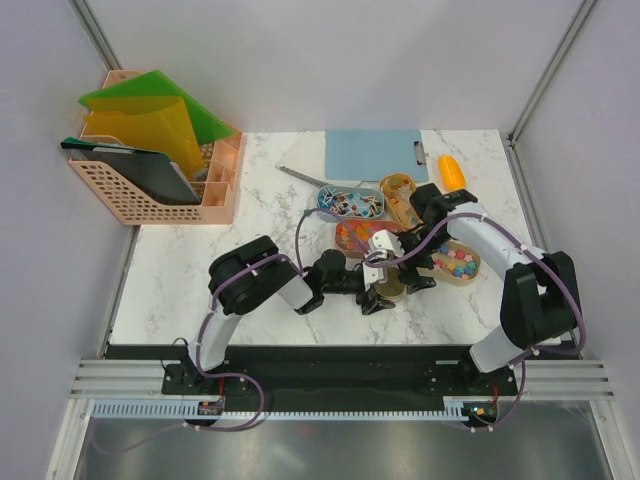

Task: Pack the candies
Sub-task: Screw the bottle lid onto the packing bottle.

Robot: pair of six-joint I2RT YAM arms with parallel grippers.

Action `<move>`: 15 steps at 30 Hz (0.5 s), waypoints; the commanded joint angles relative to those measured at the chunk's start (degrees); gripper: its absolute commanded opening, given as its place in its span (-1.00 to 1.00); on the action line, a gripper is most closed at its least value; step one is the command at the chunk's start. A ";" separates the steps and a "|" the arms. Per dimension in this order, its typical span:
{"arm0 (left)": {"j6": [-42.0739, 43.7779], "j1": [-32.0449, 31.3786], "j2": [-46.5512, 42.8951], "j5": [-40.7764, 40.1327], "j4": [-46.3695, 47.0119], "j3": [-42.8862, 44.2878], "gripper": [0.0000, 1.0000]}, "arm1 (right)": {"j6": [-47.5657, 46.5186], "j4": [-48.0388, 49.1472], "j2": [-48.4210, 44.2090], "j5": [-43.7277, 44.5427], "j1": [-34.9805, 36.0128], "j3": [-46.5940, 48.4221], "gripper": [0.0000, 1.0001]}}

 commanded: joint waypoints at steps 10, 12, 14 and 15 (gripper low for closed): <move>-1.09 1.33 3.70 -0.21 -9.36 -1.17 -0.95 | -0.67 0.77 0.66 -3.13 0.68 -0.73 0.96; -1.27 1.42 3.70 -0.21 -9.54 -1.26 -0.95 | -0.58 -0.20 -0.73 -3.04 0.68 -1.52 0.96; -1.70 1.51 3.70 -0.13 -9.54 -1.17 -0.95 | -0.49 -1.60 -1.71 -2.69 0.86 -2.40 0.96; -1.79 1.51 3.70 -0.13 -9.45 -1.26 -0.95 | -0.40 -2.04 -2.67 -2.52 0.77 -3.36 0.96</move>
